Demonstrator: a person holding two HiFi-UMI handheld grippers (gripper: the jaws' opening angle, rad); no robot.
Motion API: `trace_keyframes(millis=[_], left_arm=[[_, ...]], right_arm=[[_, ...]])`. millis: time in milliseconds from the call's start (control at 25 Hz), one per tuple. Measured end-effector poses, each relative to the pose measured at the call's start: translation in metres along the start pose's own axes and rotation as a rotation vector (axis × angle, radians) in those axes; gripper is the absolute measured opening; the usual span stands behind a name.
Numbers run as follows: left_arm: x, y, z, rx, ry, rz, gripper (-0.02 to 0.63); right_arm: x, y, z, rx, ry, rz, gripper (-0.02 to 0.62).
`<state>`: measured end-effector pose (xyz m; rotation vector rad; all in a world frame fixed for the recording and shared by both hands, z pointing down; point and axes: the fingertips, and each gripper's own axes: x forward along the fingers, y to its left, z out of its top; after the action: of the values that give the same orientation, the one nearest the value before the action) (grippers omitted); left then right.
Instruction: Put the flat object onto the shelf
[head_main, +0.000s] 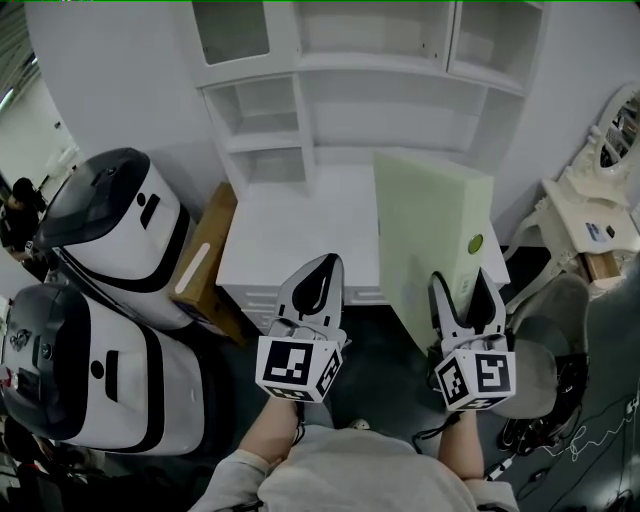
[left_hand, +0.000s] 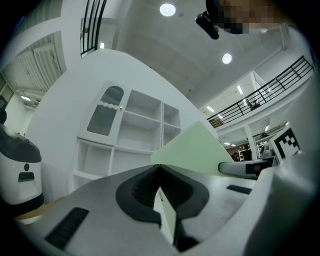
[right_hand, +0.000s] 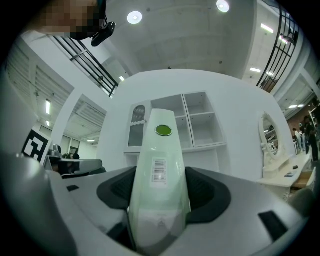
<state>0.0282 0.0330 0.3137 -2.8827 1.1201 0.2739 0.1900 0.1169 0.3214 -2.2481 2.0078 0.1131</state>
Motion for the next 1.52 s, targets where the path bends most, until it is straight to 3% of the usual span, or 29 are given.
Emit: trace_keyframes(millis=[920,1520], left_arm=[[0.139,0.139,-0.012,-0.021,0.029,-0.175,0.014],[0.185,0.194,-0.022,-0.039,0.031,-0.289,0.014]], right_arm=[[0.169,0.031,-0.017,0.004,-0.01,-0.167,0.29],[0.222,0.057,-0.023,-0.033,-0.028,-0.262,0.291]])
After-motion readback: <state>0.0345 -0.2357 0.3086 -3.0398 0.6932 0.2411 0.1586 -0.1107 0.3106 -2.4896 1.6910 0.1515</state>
